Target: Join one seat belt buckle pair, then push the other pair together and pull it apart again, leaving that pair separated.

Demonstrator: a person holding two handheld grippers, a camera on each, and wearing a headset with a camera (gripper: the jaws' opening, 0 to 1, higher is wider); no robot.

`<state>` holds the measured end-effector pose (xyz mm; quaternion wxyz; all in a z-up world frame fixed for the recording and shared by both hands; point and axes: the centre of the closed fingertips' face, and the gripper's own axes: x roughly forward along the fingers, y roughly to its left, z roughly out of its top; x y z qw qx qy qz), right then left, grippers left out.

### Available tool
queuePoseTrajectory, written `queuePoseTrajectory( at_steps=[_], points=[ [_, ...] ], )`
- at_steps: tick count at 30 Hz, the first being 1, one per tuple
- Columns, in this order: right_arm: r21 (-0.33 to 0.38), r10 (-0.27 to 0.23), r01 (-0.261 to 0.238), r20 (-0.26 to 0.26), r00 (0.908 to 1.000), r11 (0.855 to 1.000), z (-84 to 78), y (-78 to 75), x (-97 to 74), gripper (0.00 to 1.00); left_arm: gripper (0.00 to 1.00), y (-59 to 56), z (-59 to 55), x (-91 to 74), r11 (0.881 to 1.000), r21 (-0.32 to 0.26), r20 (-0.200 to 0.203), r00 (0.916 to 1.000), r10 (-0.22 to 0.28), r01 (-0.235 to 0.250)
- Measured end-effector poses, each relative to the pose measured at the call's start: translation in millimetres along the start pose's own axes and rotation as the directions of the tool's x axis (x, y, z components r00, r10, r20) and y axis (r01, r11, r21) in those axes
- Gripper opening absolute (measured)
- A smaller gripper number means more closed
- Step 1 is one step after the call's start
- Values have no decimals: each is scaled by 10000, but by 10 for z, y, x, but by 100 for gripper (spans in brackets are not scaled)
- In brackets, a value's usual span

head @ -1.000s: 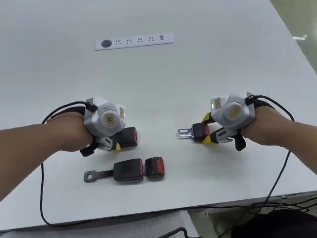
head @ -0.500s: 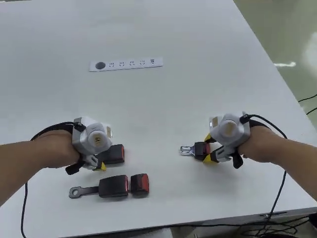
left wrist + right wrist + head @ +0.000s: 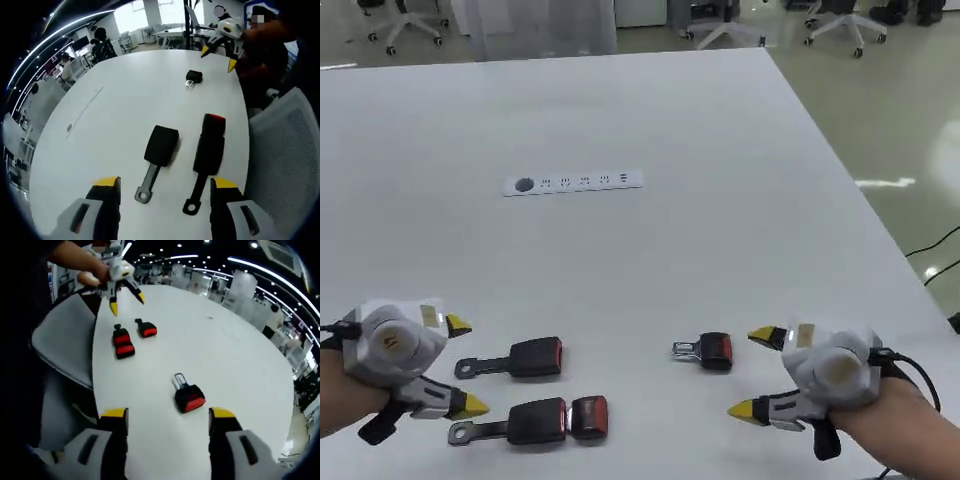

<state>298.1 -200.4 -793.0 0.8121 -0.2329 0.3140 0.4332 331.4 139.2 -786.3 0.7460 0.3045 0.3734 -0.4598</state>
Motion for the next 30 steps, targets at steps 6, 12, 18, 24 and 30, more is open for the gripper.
queuePoseTrajectory(
  at_steps=[6,12,18,24,30],
  points=[
    [587,-367,339,463,9983,9977,-66,27,-131,89,95,-145,-191,-151,9983,-441,52,9992,388,-385],
    [374,-431,407,655,9969,9985,-19,-16,-249,100,100,-91,-229,-402,9892,-941,184,9933,1144,-1122],
    [949,-568,457,1181,9914,9944,44,-127,-283,100,100,-19,-256,-512,9704,-1637,208,9828,1833,-1775],
    [1062,-450,322,1200,9918,9938,-17,-134,-236,100,100,-166,-307,-422,9720,-1586,-133,9847,1736,-1735],
    [1144,-334,180,1344,9904,9933,-61,-90,-256,100,100,-230,-385,-449,9694,-1814,-220,9862,1639,-1652]
  ],
)
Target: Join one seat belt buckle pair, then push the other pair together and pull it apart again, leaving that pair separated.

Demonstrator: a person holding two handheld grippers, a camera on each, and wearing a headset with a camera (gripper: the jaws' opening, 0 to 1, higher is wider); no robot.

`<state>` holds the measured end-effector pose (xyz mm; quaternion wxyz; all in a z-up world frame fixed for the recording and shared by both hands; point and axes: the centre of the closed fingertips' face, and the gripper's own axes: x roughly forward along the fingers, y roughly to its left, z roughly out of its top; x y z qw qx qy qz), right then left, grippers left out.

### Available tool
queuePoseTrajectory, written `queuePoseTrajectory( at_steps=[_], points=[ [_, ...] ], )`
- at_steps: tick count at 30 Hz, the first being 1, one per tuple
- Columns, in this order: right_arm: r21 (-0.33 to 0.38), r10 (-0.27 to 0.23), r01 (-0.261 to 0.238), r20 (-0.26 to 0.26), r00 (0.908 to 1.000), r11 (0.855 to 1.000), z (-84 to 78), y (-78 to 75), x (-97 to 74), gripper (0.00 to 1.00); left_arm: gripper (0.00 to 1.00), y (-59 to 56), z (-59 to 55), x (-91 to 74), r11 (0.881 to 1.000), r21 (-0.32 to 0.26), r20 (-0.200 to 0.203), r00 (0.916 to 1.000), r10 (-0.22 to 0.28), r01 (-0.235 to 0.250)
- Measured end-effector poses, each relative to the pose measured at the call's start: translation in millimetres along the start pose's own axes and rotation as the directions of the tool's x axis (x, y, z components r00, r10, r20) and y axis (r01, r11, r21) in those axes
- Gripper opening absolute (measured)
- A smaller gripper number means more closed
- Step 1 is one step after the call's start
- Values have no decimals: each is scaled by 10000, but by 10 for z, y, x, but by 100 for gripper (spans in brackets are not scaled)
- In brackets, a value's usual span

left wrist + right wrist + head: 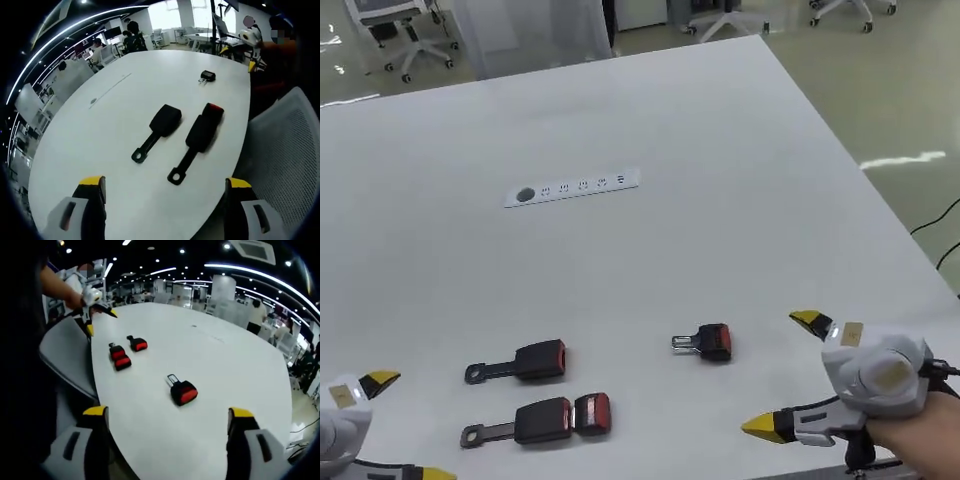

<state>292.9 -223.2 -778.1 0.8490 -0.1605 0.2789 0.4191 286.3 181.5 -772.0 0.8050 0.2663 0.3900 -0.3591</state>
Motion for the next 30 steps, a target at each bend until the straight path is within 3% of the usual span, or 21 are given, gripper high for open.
queuePoseTrajectory(
  at_steps=[5,10,13,15,24,30],
  points=[
    [31,92,-92,8,10000,10000,-41,100,-23,100,100,49,-55,-168,9994,-105,255,9992,318,-315],
    [147,-50,47,198,9998,9999,-30,143,-49,100,100,-6,-169,-319,9981,-503,563,9976,392,-364],
    [250,-180,175,204,9996,9995,-28,175,-79,100,100,-73,-148,-364,9940,-1056,1228,9916,398,-268],
    [311,-242,233,282,9993,9992,-3,209,-105,100,100,-111,-137,-387,9938,-1091,1479,9883,370,-209],
    [417,-248,238,246,9994,9988,-8,295,-163,100,100,-39,-162,-446,9931,-963,1700,9819,830,-673],
    [496,-430,413,333,9985,9979,78,300,-197,100,100,-31,-205,-431,9944,-910,1807,9811,698,-540]
  ],
)
